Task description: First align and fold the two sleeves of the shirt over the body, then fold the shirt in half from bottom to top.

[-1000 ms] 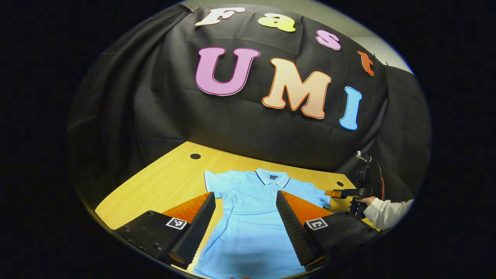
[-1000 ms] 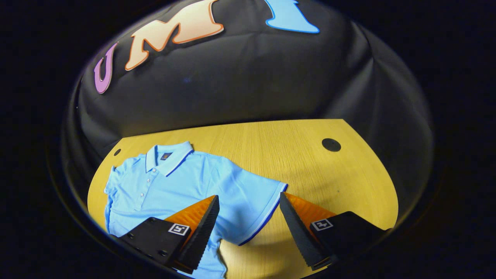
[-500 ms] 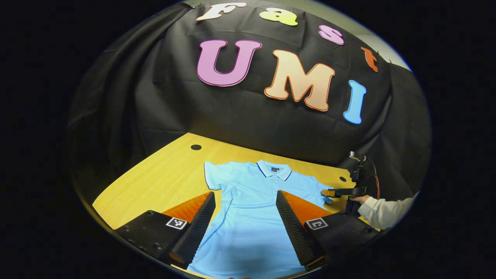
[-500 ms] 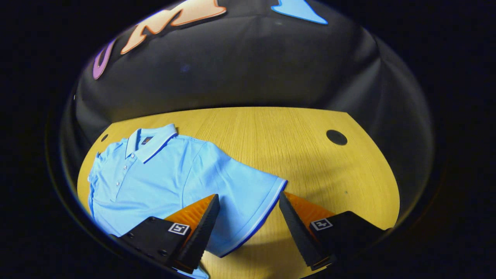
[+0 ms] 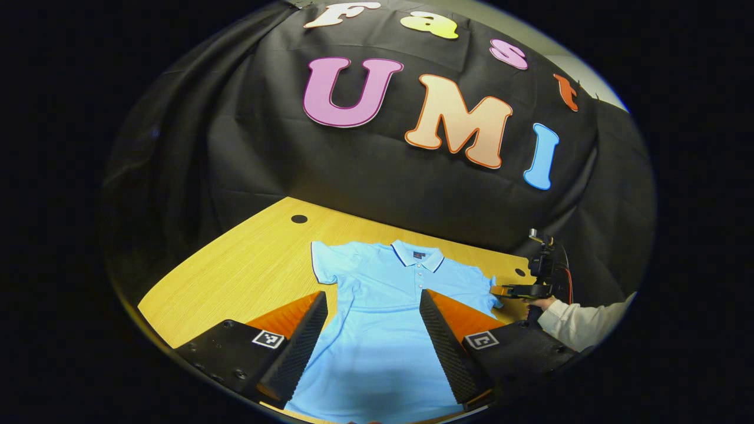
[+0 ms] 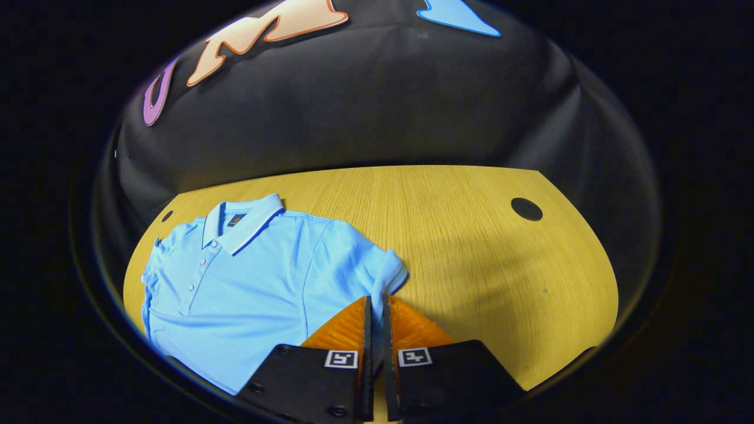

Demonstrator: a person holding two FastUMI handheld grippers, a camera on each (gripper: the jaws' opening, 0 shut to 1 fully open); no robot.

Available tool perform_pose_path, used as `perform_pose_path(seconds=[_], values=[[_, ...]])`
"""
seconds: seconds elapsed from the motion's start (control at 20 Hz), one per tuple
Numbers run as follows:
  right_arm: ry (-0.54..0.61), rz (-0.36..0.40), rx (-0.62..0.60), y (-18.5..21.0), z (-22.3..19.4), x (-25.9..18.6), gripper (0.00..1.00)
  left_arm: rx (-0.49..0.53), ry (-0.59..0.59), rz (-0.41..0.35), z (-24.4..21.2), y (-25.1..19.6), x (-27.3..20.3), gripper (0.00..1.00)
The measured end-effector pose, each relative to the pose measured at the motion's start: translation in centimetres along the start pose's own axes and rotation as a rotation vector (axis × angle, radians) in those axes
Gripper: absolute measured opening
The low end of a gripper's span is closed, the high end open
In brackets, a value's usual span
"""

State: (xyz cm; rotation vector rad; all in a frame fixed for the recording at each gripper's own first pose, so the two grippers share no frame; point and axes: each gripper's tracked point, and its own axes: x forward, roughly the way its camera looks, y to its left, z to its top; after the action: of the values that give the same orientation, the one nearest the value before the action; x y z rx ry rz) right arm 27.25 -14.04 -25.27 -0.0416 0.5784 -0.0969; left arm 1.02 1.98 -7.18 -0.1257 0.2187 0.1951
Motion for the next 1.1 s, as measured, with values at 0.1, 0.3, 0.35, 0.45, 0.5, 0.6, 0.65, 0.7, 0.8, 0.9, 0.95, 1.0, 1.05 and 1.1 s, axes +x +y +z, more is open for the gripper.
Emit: perform_pose_path(seconds=[0.1,0.3,0.35,0.45,0.5,0.6,0.65,0.7,0.8,0.9,0.95,1.0,1.05,1.1], values=[[0.001,-0.003,-0.004,0.3,0.0,-0.1,0.03,-0.002,-0.003,-0.001,0.1,0.1,-0.1,0.95],[-0.099,0.043,-0.010,2.9,2.9,-1.9,0.03,0.003,0.001,-0.001,0.0,0.1,-0.2,0.95],[-0.132,0.092,0.018,4.5,4.1,-2.6,0.03,0.004,0.003,-0.003,0.0,0.1,-0.1,0.95],[-0.177,0.198,0.089,8.5,5.5,-3.7,0.03,0.007,0.008,-0.002,-0.2,0.1,-0.1,0.95],[-0.183,0.237,0.119,10.0,5.8,-3.9,0.03,0.007,0.010,-0.005,-0.2,0.0,-0.1,0.95],[-0.141,0.304,0.171,12.5,5.0,-4.0,0.02,0.005,0.013,-0.010,-0.6,0.0,-0.1,0.95],[-0.119,0.346,0.200,13.8,4.6,-4.4,0.04,0.006,0.014,-0.017,-0.6,-0.2,-0.1,0.95],[-0.107,0.383,0.221,15.3,4.3,-4.2,0.05,0.007,0.013,-0.023,-0.6,-0.3,-0.1,0.95],[-0.096,0.432,0.235,17.3,3.9,-4.4,0.37,0.008,0.011,-0.034,-0.6,-0.5,0.2,0.95],[-0.101,0.447,0.207,17.8,3.5,-5.7,0.72,0.001,0.013,-0.048,-0.6,-0.6,0.9,0.95],[-0.104,0.443,0.178,17.9,3.4,-6.1,0.97,-0.008,0.016,-0.054,-0.6,-0.5,1.3,0.95],[-0.108,0.427,0.138,17.7,3.1,-6.5,0.97,-0.020,0.016,-0.061,-0.7,-0.5,1.9,0.95],[-0.122,0.408,0.098,17.3,2.9,-7.2,0.97,-0.027,0.015,-0.071,-0.5,-0.4,2.6,0.95],[-0.137,0.392,0.066,17.2,2.8,-7.9,0.97,-0.026,0.015,-0.074,-0.4,-0.1,3.4,0.95]])
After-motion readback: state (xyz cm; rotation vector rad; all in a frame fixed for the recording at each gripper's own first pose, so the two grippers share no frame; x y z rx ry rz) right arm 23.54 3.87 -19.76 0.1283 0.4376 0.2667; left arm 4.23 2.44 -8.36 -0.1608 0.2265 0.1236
